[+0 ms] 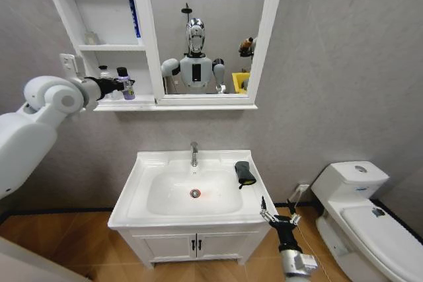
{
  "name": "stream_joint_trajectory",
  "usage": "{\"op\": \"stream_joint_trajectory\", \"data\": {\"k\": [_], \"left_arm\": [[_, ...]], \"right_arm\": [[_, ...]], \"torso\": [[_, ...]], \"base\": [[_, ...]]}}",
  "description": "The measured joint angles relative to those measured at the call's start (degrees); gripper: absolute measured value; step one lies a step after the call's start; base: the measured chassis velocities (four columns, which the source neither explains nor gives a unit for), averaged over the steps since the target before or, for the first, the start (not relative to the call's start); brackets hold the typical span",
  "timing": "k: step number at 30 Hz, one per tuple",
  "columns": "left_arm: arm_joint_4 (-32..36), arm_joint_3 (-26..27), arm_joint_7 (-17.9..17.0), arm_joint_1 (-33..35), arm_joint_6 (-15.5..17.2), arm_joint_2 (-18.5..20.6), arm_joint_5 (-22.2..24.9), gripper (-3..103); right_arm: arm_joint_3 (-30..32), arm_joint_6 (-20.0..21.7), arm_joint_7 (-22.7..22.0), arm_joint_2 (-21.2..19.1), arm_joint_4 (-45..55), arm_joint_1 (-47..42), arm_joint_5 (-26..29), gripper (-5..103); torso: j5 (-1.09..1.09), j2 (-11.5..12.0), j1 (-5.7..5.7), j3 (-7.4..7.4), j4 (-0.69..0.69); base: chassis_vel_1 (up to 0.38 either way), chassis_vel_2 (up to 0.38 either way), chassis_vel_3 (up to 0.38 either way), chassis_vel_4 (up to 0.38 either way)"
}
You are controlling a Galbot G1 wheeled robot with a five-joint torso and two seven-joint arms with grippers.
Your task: Move facial cleanser and shampoo from washbasin to cabinet, then wipe washbasin with towel.
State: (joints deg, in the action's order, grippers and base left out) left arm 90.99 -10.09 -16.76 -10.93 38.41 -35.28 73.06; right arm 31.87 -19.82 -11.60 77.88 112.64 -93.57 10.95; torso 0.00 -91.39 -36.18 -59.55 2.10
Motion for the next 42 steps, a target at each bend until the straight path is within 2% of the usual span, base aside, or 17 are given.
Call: {"op": "stream_joint_trajectory", "data": {"k": [4, 7, 19, 27, 36, 38, 39, 42], "left_arm": [[-3.9, -0.7, 0.0, -1.1, -0.1, -3.2, -1.9, 43], [-5.5, -1.0, 0.4, -1.1, -0.4, -4.1, -3.0, 43], [-8.6, -0.7, 3.4, -0.8, -2.1, -6.0, -6.3, 43], [-8.6, -1.0, 3.4, -0.4, -2.6, -6.7, -6.9, 43], [-9.7, -0.6, 5.2, 0.7, -5.9, -7.2, -8.1, 41], [-9.4, 0.0, 5.6, 1.7, -6.6, -7.0, -8.5, 51], [-9.4, 0.0, 5.6, 1.7, -6.6, -7.0, -8.5, 51], [-8.5, 1.3, 5.7, 3.6, -7.5, -6.2, -9.0, 68]], "right_arm": [[0.0, 0.0, 0.0, 0.2, -0.1, 0.1, 0.0, 100], [0.2, 0.0, 0.0, 0.1, -0.2, -0.1, 0.0, 100], [0.4, 0.1, 0.0, 0.5, -0.9, 0.5, 0.2, 100], [0.8, -0.2, -0.2, 0.4, -1.2, 0.2, 0.3, 100], [0.7, -0.4, -0.4, 0.4, -1.3, -0.2, 0.3, 100], [0.6, -0.4, -0.4, 0.4, -1.3, -0.2, 0.3, 100], [0.6, -0.4, -0.4, 0.4, -1.3, -0.2, 0.3, 100], [0.4, -0.4, -0.3, 0.4, -1.5, -0.2, 0.2, 100]], "torso": [[0.00, 0.0, -0.01, 0.00, -0.02], [0.00, 0.0, -0.01, 0.00, -0.01], [0.00, 0.0, 0.00, 0.00, 0.00], [-0.01, 0.0, 0.00, 0.01, -0.01], [0.00, 0.0, 0.00, 0.00, -0.01], [0.00, 0.0, 0.00, 0.00, -0.01], [0.00, 0.0, 0.00, 0.00, -0.01], [0.00, 0.0, 0.00, 0.01, 0.01]], "base": [[0.000, 0.000, 0.000, 0.000], [0.000, 0.000, 0.000, 0.000], [0.000, 0.000, 0.000, 0.000], [0.000, 0.000, 0.000, 0.000], [0.000, 0.000, 0.000, 0.000], [0.000, 0.000, 0.000, 0.000], [0.000, 0.000, 0.000, 0.000], [0.000, 0.000, 0.000, 0.000]]}}
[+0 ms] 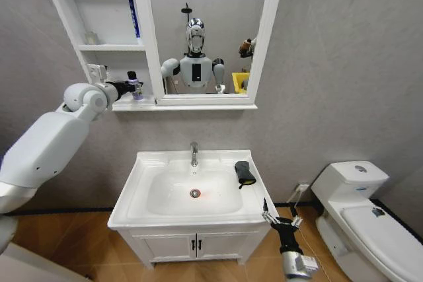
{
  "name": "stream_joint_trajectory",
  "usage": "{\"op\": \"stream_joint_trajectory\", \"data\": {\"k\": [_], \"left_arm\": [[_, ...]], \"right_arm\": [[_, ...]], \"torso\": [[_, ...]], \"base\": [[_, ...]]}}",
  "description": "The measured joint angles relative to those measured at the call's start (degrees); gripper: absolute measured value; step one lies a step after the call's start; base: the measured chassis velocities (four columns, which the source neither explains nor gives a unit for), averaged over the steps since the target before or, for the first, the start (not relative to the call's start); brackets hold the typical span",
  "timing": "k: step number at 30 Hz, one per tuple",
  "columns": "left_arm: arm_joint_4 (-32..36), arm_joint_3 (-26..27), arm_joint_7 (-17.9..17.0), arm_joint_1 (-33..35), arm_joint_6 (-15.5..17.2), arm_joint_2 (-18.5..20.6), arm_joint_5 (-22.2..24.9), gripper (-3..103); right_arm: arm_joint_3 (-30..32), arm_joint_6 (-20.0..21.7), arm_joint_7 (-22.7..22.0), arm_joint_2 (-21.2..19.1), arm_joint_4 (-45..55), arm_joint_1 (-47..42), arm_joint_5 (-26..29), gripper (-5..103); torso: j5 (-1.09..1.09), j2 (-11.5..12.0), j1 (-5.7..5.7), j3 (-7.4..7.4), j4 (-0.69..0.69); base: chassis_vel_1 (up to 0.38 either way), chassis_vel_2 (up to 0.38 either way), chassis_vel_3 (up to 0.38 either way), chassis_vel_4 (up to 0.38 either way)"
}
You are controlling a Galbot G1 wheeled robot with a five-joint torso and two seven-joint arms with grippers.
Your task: Move facial cleanser and shampoo from washbasin to cabinet, then wipe washbasin with towel.
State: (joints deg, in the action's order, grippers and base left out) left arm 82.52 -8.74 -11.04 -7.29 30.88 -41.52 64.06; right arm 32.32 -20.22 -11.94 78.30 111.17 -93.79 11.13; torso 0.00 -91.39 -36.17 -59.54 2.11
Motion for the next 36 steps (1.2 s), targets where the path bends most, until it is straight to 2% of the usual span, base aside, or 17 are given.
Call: {"op": "stream_joint_trajectory", "data": {"k": [8, 14, 17, 18, 19, 22, 23, 25, 26, 27, 28, 29, 31, 32, 34, 35, 36], "left_arm": [[4.1, 4.7, 0.6, 7.1, -0.9, 2.5, -1.5, 94], [10.8, 10.7, 4.3, 17.2, -2.7, 6.5, -7.2, 100], [15.6, 13.2, 4.7, 22.5, -6.3, 8.8, -9.2, 100], [19.8, 17.2, 5.0, 28.5, -8.5, 10.0, -13.3, 100], [19.8, 17.2, 5.0, 28.5, -8.5, 10.0, -13.3, 100], [28.7, 32.4, 6.0, 46.7, -10.8, 8.9, -19.6, 100], [28.7, 32.4, 6.0, 46.7, -10.8, 8.9, -19.6, 100], [35.1, 45.5, 7.1, 66.0, -14.4, 4.6, -22.9, 100], [35.1, 45.5, 7.1, 66.0, -14.4, 4.6, -22.9, 100], [36.8, 49.9, 7.5, 72.8, -16.0, 1.8, -25.5, 100], [38.6, 55.0, 9.0, 84.0, -18.7, -4.7, -30.9, 100], [38.6, 55.0, 9.0, 84.0, -18.7, -4.7, -30.9, 100], [39.4, 59.1, 11.2, 94.6, -21.3, -13.4, -38.0, 100], [39.4, 59.1, 11.2, 94.6, -21.3, -13.4, -38.0, 100], [40.6, 62.1, 13.4, 103.2, -24.9, -22.7, -42.9, 100], [40.6, 62.1, 13.4, 103.2, -24.9, -22.7, -42.9, 100], [41.3, 62.8, 14.8, 106.4, -27.6, -28.1, -44.5, 100]], "right_arm": [[-0.1, 0.1, 0.1, 0.2, 0.0, 0.3, -0.1, 100], [0.0, 1.6, 0.0, 0.8, 0.8, 1.6, -0.1, 100], [-0.2, 2.1, -0.2, 0.9, 1.2, 1.9, -0.2, 100], [-0.2, 2.2, -0.2, 0.9, 1.5, 1.7, -0.4, 100], [-0.2, 2.2, -0.2, 0.9, 1.5, 1.7, -0.4, 100], [0.0, 2.1, -0.4, 1.4, 2.3, 0.4, -0.6, 100], [0.0, 2.1, -0.4, 1.4, 2.3, 0.4, -0.6, 100], [0.1, 2.0, -0.6, 1.4, 2.6, -0.7, -0.6, 100], [0.1, 2.0, -0.6, 1.4, 2.6, -0.7, -0.6, 100], [0.1, 2.0, -0.6, 1.4, 2.7, -0.8, -0.7, 100], [0.1, 2.1, -0.7, 1.3, 2.7, -0.9, -0.7, 100], [0.1, 2.1, -0.7, 1.3, 2.7, -0.9, -0.7, 100], [0.0, 2.5, -1.0, 1.1, 3.0, -0.9, -1.0, 100], [0.0, 2.5, -1.0, 1.1, 3.0, -0.9, -1.0, 100], [0.0, 4.0, -1.3, 1.0, 4.2, -1.2, -1.1, 100], [0.0, 4.0, -1.3, 1.0, 4.2, -1.2, -1.1, 100], [0.1, 5.2, -1.7, 0.9, 5.2, -1.3, -0.8, 100]], "torso": [[0.00, 0.0, 0.00, 0.00, -0.02], [-0.04, 0.0, 0.00, 0.00, 0.01], [0.00, 0.0, 0.00, 0.00, 0.01], [0.00, 0.0, 0.00, 0.00, -0.02], [0.00, 0.0, 0.00, 0.00, -0.02], [0.02, 0.0, 0.00, 0.01, -0.03], [0.02, 0.0, 0.00, 0.01, -0.03], [-0.04, 0.0, 0.00, 0.01, -0.03], [-0.04, 0.0, 0.00, 0.01, -0.03], [0.03, 0.0, 0.01, 0.02, -0.03], [0.01, 0.0, 0.02, 0.01, 0.00], [0.01, 0.0, 0.02, 0.01, 0.00], [-0.07, 0.0, 0.02, 0.01, 0.03], [-0.07, 0.0, 0.02, 0.01, 0.03], [0.01, 0.0, 0.03, 0.01, 0.04], [0.01, 0.0, 0.03, 0.01, 0.04], [0.01, 0.0, 0.03, 0.02, 0.02]], "base": [[0.000, 0.000, 0.000, 0.000], [0.000, 0.000, 0.000, 0.000], [0.000, 0.000, 0.000, 0.000], [0.000, 0.000, 0.000, 0.000], [0.000, 0.000, 0.000, 0.000], [0.000, 0.000, 0.000, 0.000], [0.000, 0.000, 0.000, 0.000], [0.000, 0.000, 0.000, 0.000], [0.000, 0.000, 0.000, 0.000], [0.000, 0.000, 0.000, 0.000], [0.000, 0.000, 0.000, 0.000], [0.000, 0.000, 0.000, 0.000], [0.000, 0.000, 0.000, 0.000], [0.000, 0.000, 0.000, 0.000], [0.000, 0.000, 0.000, 0.000], [0.000, 0.000, 0.000, 0.000], [0.000, 0.000, 0.000, 0.000]]}}
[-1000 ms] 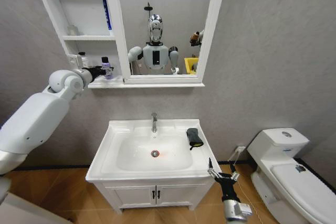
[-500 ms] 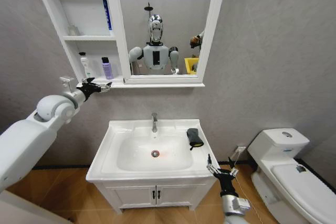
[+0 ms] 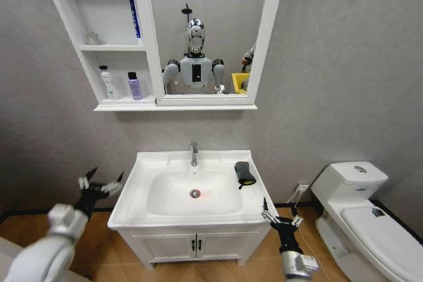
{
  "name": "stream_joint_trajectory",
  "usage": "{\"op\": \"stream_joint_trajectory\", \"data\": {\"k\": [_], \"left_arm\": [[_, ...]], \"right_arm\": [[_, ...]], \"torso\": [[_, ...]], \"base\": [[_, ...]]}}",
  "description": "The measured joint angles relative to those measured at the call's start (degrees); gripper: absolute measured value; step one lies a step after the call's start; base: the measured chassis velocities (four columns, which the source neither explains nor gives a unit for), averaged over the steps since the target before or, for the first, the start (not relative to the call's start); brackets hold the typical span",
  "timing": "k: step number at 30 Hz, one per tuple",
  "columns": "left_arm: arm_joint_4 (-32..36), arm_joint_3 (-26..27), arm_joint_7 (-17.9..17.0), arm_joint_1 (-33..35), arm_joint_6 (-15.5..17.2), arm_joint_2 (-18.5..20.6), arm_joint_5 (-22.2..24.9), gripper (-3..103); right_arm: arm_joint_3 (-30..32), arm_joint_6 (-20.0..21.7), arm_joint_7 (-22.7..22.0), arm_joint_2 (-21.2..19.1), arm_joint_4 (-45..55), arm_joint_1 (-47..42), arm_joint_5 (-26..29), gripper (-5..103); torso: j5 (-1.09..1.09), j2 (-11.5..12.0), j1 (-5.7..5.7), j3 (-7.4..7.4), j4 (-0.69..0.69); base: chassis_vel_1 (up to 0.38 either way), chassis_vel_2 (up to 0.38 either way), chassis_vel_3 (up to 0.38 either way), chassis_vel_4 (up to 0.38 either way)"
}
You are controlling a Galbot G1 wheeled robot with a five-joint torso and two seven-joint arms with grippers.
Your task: Move facial cleanser and shampoo from washbasin to cabinet, then wipe washbasin with towel.
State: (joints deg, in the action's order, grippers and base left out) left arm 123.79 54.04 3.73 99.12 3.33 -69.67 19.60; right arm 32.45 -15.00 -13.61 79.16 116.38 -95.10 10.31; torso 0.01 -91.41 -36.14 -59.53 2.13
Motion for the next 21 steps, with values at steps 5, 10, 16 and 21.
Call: {"op": "stream_joint_trajectory", "data": {"k": [5, 10, 16, 21], "left_arm": [[0.9, -0.2, 1.8, 0.6, -3.9, -10.4, -4.7, 100], [2.3, -0.8, 2.2, 0.1, -3.1, -12.3, -4.5, 100], [2.8, -1.0, 2.2, -0.5, -1.8, -12.3, -3.7, 100], [2.8, -1.2, 2.2, -0.5, -1.6, -12.1, -3.5, 100]], "right_arm": [[0.2, 3.4, -0.5, -0.7, 1.2, 0.8, 0.5, 100], [-0.1, 6.9, 0.1, -2.1, 2.1, 2.8, 1.1, 100], [-0.5, 12.4, 0.4, -3.2, 3.1, 7.5, 3.1, 100], [-1.3, 17.3, 0.4, -4.5, 0.9, 13.1, 6.4, 100]], "torso": [[0.01, 0.0, -0.01, -0.01, -0.04], [0.01, 0.0, -0.03, -0.01, -0.05], [0.00, 0.0, -0.03, -0.02, -0.04], [0.00, 0.0, -0.03, -0.02, -0.05]], "base": [[0.000, 0.000, 0.000, 0.000], [0.000, 0.000, 0.000, 0.000], [0.000, 0.000, 0.000, 0.000], [0.000, 0.000, 0.000, 0.000]]}}
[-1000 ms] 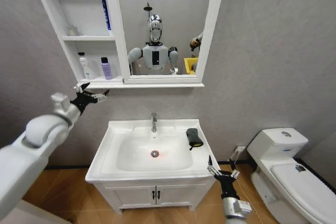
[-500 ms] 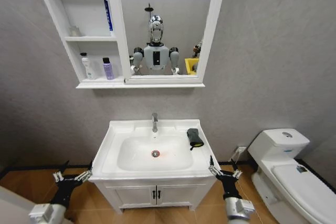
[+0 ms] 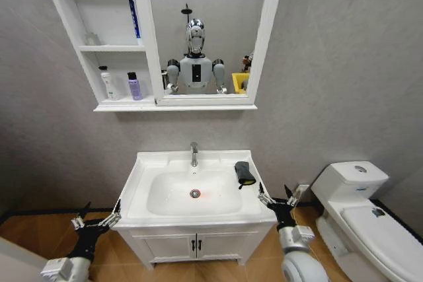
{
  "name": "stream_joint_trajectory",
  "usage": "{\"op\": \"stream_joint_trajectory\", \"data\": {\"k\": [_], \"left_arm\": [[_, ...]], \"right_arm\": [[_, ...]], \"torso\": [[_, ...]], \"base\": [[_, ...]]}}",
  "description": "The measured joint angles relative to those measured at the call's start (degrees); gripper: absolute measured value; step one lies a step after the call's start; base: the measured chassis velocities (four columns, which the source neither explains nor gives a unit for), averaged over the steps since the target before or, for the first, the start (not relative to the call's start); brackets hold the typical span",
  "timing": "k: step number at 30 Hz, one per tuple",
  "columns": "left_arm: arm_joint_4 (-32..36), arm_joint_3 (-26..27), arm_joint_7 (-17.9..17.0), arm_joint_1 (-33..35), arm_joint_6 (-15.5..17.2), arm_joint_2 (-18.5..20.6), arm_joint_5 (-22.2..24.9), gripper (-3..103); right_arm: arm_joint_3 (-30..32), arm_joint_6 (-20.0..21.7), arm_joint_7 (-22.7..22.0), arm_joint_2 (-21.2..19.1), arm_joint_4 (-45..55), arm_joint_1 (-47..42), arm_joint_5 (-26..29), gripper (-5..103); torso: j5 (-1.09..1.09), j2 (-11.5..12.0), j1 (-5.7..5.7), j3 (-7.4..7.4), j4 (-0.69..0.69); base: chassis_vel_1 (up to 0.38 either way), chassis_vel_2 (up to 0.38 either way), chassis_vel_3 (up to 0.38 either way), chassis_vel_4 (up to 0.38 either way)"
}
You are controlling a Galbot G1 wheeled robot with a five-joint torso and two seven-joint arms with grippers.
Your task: Move facial cleanser and shampoo from washbasin to cabinet, then wipe washbasin with towel.
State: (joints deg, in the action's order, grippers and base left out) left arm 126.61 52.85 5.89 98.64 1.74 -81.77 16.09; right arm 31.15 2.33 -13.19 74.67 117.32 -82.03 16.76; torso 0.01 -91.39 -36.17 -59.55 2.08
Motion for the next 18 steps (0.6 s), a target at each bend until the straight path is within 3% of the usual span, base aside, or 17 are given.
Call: {"op": "stream_joint_trajectory", "data": {"k": [6, 11, 18], "left_arm": [[-0.1, -0.1, 0.0, 0.0, 0.1, 0.2, 0.1, 100], [-0.1, -0.2, -0.1, 0.1, 0.1, 0.3, 0.2, 100], [-0.2, -0.2, -0.1, 0.1, 0.2, 0.3, 0.2, 100]], "right_arm": [[-2.8, 7.0, -1.2, -2.2, -6.2, 11.2, 7.4, 100], [-9.4, 13.2, -2.5, -5.4, -16.6, 24.1, 13.4, 100], [-15.4, 17.1, -3.9, -4.5, -29.1, 34.0, 16.8, 100]], "torso": [[0.00, 0.0, -0.01, -0.01, 0.01], [-0.01, 0.0, -0.02, -0.01, 0.03], [-0.01, 0.0, -0.01, -0.01, 0.02]], "base": [[0.000, 0.000, 0.000, 0.000], [0.000, 0.000, 0.000, 0.000], [0.000, 0.000, 0.000, 0.000]]}}
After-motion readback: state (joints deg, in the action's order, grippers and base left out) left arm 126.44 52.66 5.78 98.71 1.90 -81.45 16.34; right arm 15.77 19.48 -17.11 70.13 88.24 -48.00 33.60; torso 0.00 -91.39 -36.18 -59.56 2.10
